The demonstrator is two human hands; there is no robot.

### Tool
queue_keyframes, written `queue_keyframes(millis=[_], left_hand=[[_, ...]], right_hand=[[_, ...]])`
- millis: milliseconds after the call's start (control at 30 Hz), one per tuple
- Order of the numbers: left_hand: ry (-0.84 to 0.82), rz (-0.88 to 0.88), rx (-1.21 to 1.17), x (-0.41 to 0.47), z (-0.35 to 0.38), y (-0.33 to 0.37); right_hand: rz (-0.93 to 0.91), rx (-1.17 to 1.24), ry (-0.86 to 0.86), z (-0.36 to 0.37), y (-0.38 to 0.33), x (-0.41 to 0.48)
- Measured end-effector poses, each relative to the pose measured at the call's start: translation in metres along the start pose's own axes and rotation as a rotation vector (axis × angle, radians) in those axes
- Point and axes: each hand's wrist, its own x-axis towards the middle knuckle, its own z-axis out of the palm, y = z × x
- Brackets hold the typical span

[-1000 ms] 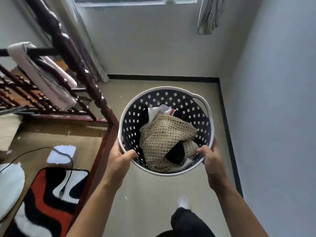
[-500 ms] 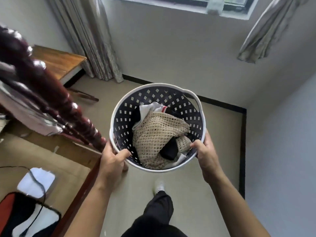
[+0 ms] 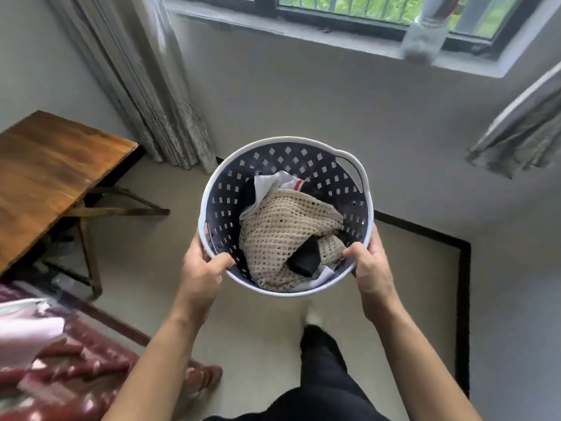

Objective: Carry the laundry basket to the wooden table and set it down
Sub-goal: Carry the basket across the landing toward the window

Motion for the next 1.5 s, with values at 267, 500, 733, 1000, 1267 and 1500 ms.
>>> queue_keyframes(millis=[267,500,733,1000,1267,1500], left_hand=[[0.308,-0.009,-0.017,0.165,-0.001,0.036],[0.684,-0.037,-0.113,0.232,-0.050,0.061],[0.918,-0.094,-0.197,0.314,-0.123,0.045],[0.899,-0.054,-0.203,0.450,-0.221,0.083],[0.905,-0.081,-0.170,0.563,-0.305,0.107],[0.990,-0.219,-0.182,0.651,-0.378,0.098]], right_hand=[[0.041,-0.060,-0.273,0.100,-0.043,0.213],[-0.024,-0.186,-0.654,0.241,-0.081,0.325],[-0.079,-0.276,-0.874,0.389,-0.070,0.391],[-0.047,-0.373,-0.853,0.545,-0.090,0.472],[-0.014,-0.318,-0.835,0.666,-0.100,0.538],[0.055,-0.348,-0.940,0.794,-0.069,0.600]])
